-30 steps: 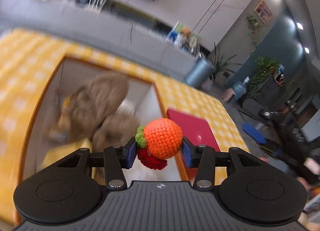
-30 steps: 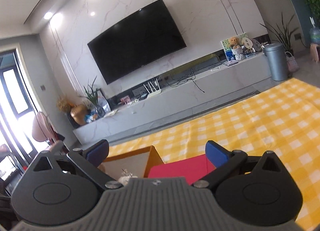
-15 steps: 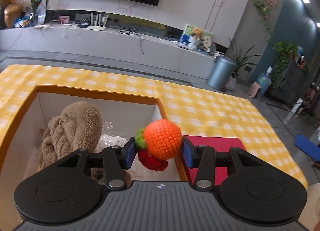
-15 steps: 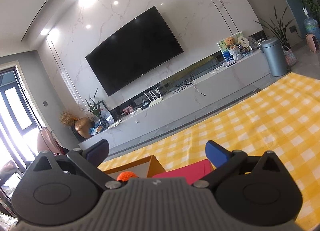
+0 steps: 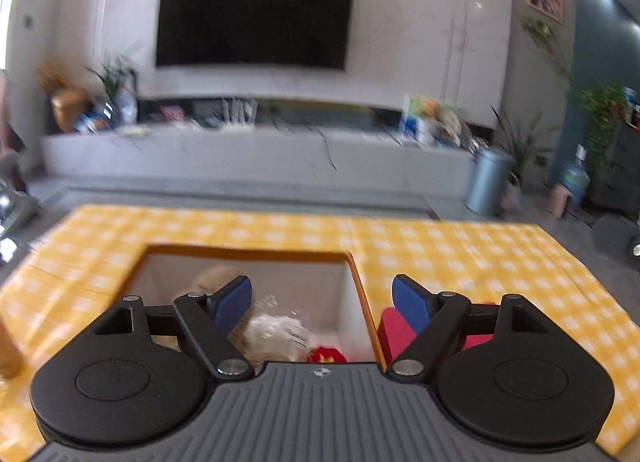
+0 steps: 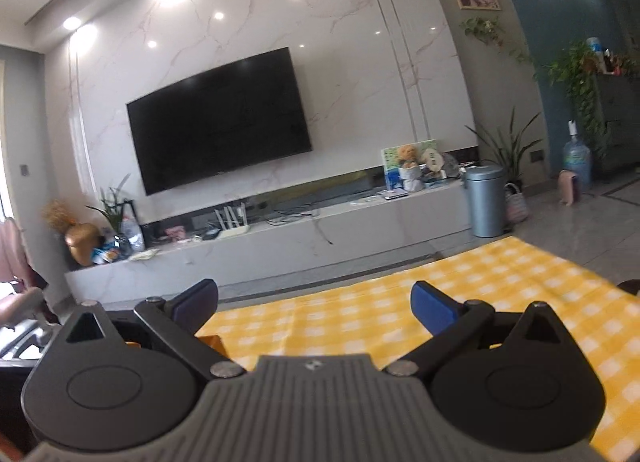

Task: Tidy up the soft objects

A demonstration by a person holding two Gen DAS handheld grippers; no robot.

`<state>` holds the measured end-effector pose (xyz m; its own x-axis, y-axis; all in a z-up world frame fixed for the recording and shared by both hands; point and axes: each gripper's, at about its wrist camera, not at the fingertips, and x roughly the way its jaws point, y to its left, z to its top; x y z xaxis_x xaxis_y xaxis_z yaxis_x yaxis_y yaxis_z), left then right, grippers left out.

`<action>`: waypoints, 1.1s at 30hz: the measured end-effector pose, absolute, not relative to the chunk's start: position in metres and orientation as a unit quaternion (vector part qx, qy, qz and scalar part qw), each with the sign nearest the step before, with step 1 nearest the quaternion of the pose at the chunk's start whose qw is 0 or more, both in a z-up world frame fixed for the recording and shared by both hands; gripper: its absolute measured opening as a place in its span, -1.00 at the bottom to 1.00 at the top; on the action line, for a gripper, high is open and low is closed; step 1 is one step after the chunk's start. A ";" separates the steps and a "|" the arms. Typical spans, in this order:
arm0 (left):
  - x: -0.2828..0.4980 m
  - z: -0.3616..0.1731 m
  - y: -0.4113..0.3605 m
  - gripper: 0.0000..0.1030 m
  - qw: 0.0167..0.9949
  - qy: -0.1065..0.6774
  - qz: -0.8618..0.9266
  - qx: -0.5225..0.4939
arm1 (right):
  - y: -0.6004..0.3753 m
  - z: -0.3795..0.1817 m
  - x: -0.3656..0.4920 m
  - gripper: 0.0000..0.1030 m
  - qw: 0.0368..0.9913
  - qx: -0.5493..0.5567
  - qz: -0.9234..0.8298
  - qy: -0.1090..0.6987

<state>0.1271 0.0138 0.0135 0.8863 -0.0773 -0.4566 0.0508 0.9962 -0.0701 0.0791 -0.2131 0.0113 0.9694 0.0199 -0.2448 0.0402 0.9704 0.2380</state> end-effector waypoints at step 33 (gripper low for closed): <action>0.100 0.029 0.010 0.93 0.982 0.184 -0.009 -0.026 | -0.178 -0.004 0.087 0.95 0.975 0.029 0.024 0.217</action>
